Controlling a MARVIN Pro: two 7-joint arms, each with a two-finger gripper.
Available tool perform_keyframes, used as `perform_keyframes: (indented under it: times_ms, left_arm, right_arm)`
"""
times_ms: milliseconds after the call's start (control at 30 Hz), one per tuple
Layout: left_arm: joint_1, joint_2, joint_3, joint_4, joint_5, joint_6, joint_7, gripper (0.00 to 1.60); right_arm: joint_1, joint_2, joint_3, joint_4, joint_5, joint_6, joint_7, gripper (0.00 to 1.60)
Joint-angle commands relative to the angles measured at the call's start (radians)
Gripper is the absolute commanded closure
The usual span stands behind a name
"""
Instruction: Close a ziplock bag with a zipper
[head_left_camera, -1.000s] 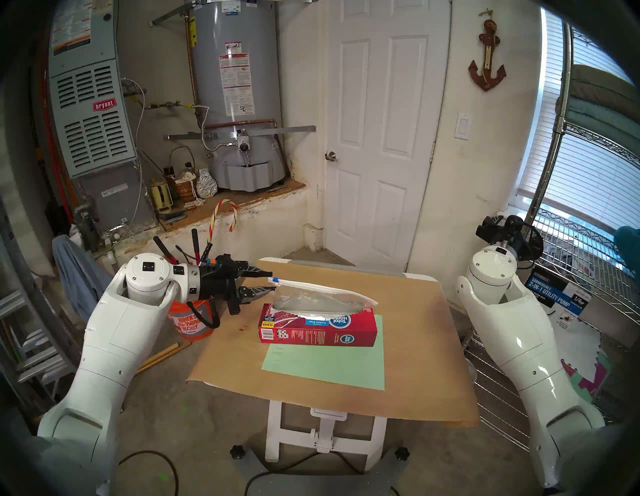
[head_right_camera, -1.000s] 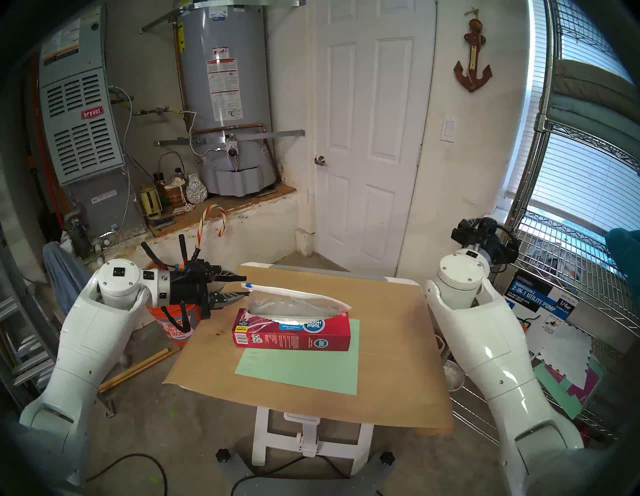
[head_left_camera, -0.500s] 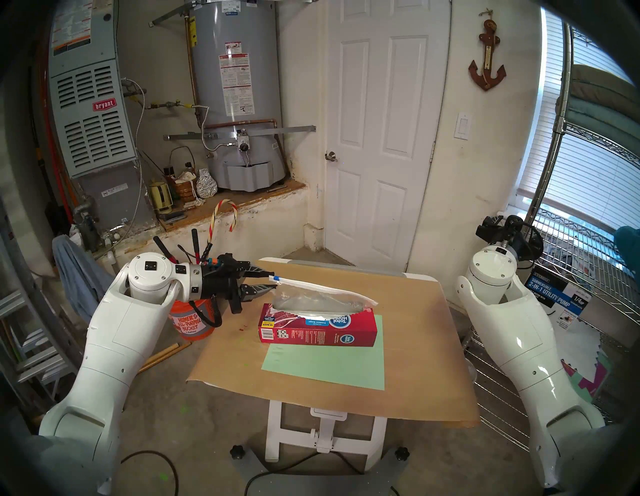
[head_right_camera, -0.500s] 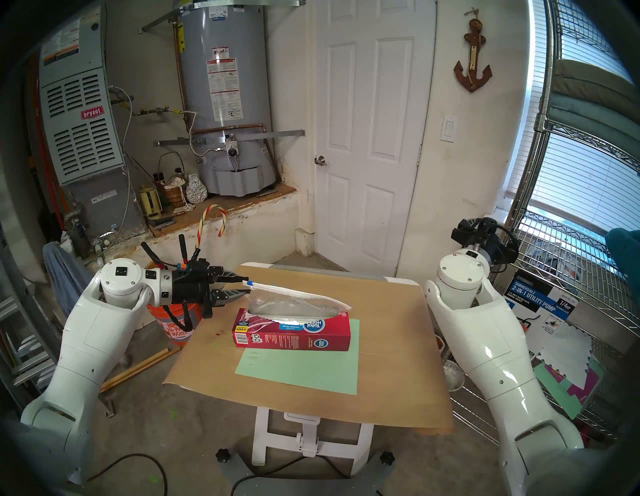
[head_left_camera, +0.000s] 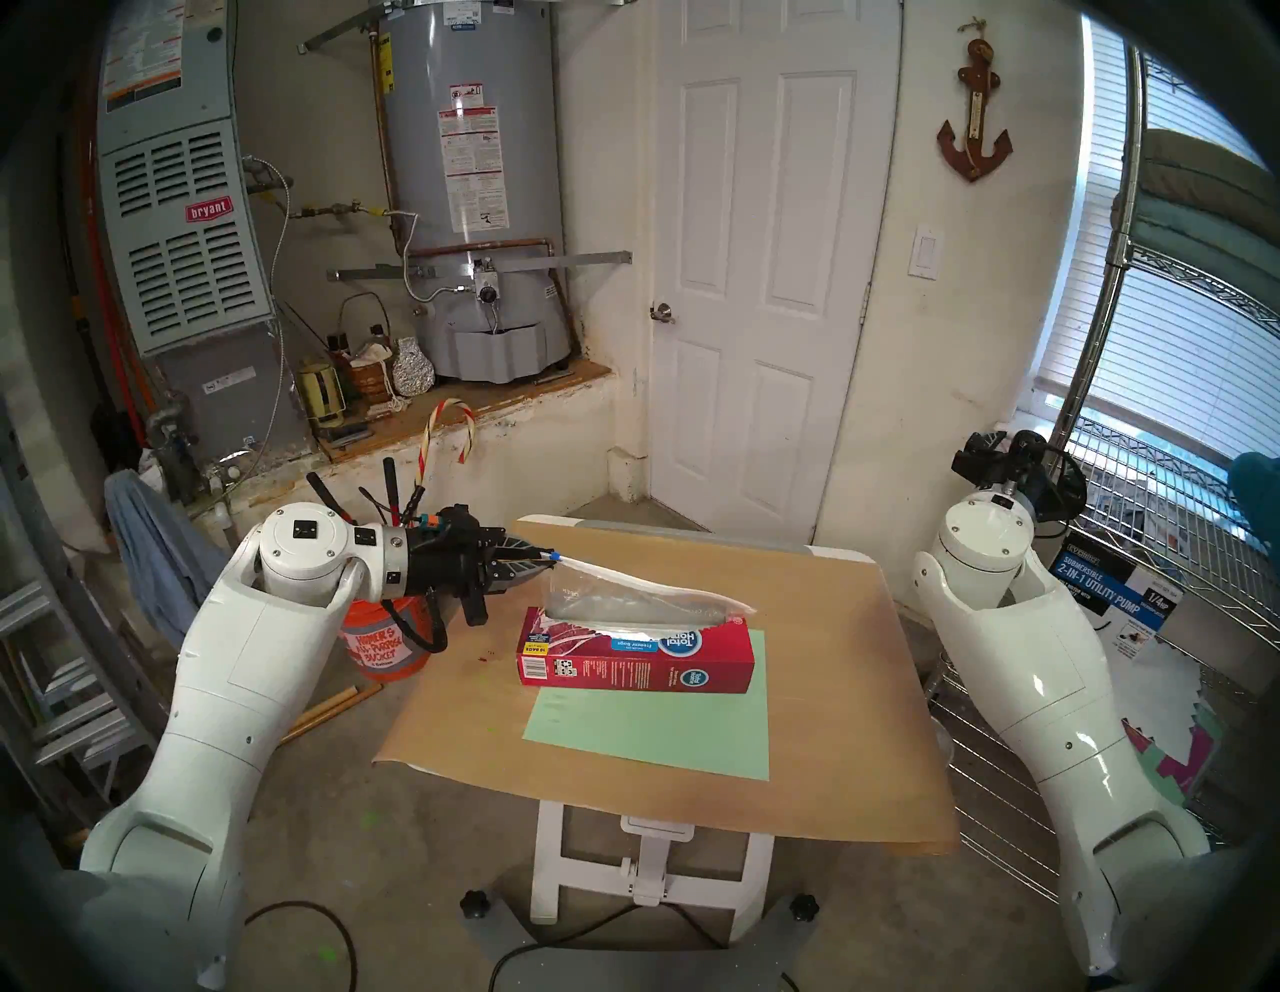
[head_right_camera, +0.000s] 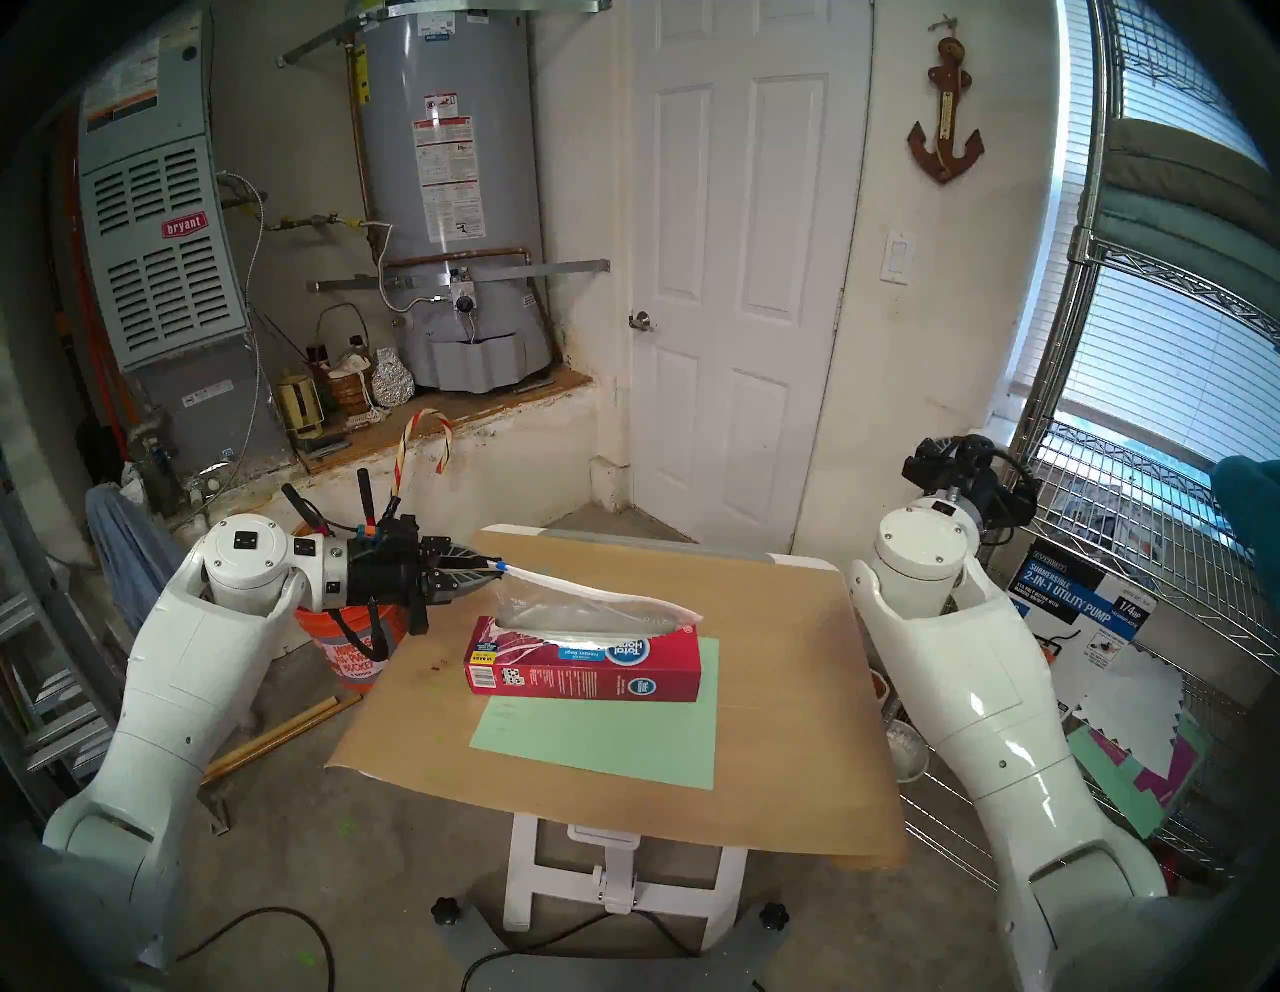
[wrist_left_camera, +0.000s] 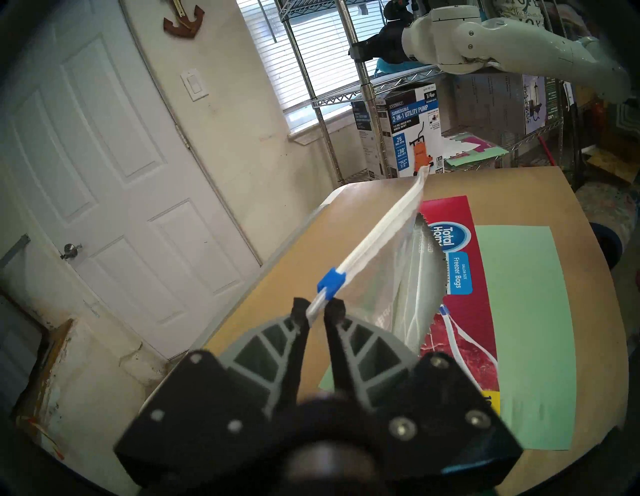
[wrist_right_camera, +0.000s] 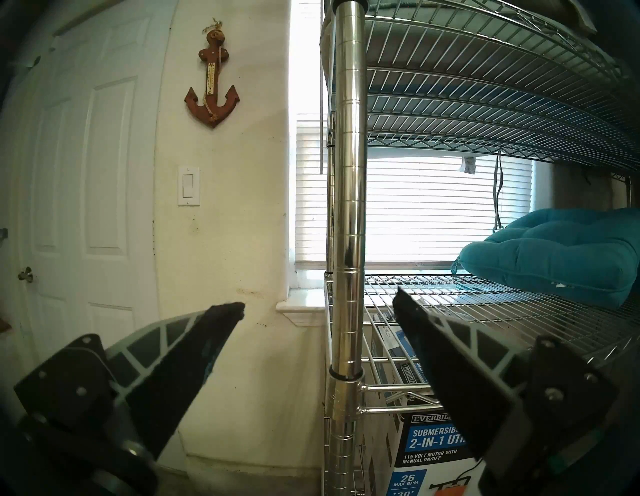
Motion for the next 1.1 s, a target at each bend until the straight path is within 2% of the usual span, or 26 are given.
perform_keyframes:
  times_ms: [0,33,67,300,367,400,467,533,600,633,867,900,933,967,1000,1067]
  left_arm:
    - [-0.025,-0.009,-0.004,-0.010,-0.007,-0.006,0.003,1.26]
    - [-0.024,-0.012,-0.006,-0.009,-0.009,-0.008,0.006,1.34]
    - [-0.023,-0.013,-0.006,-0.008,-0.008,-0.009,0.006,1.60]
    - [-0.007,-0.018,-0.020,-0.015,-0.008,-0.004,0.027,1.60]
    - [-0.004,-0.019,-0.019,-0.015,-0.006,-0.005,0.029,1.60]
    - [-0.001,-0.018,-0.019,-0.017,-0.002,-0.003,0.033,1.60]
    - [0.003,-0.018,-0.019,-0.018,-0.002,-0.004,0.035,1.60]
    - [0.004,-0.017,-0.019,-0.018,-0.004,-0.003,0.033,1.60]
    - [0.000,-0.015,-0.016,-0.014,-0.005,-0.005,0.026,1.60]
    - [-0.001,-0.016,-0.014,-0.014,-0.004,-0.006,0.027,1.60]
    - [-0.010,-0.026,-0.005,-0.009,0.000,-0.009,0.032,1.60]
    - [-0.012,-0.027,-0.004,-0.009,0.001,-0.010,0.032,1.60]
    - [-0.013,-0.026,-0.002,-0.009,0.002,-0.010,0.031,1.60]
    - [-0.015,-0.026,-0.001,-0.010,0.002,-0.009,0.031,1.60]
    - [-0.017,-0.026,-0.001,-0.010,0.003,-0.009,0.031,1.60]
    - [-0.019,-0.024,0.001,-0.010,0.005,-0.008,0.029,1.60]
  right_arm:
    - [0.015,-0.001,0.001,-0.019,-0.002,0.000,0.001,0.00]
    - [0.015,-0.001,0.001,-0.019,-0.002,0.000,0.001,0.00]
    - [0.015,-0.001,0.001,-0.019,-0.002,0.000,0.001,0.00]
    - [0.015,-0.001,0.001,-0.019,-0.001,0.000,0.001,0.00]
    - [-0.003,0.016,0.003,-0.045,0.031,-0.019,0.064,0.00]
    - [-0.003,0.016,-0.005,-0.051,0.021,-0.013,0.058,0.00]
    - [-0.005,0.027,-0.024,-0.073,0.021,-0.028,0.103,0.00]
    - [-0.008,0.034,-0.042,-0.118,0.038,0.000,0.146,0.00]
    - [0.004,0.041,-0.086,-0.144,0.050,0.001,0.182,0.00]
    - [0.016,0.030,-0.108,-0.150,0.047,0.022,0.193,0.00]
    - [0.016,-0.008,-0.257,-0.248,0.052,0.029,0.331,0.00]
    - [0.009,-0.008,-0.275,-0.272,0.053,0.040,0.361,0.00]
    - [0.010,-0.030,-0.274,-0.259,0.046,0.040,0.353,0.00]
    - [0.008,-0.003,-0.315,-0.292,0.046,0.051,0.391,0.00]
    - [0.006,-0.012,-0.318,-0.293,0.037,0.057,0.397,0.00]
    - [0.009,0.013,-0.358,-0.319,0.013,0.068,0.435,0.00]
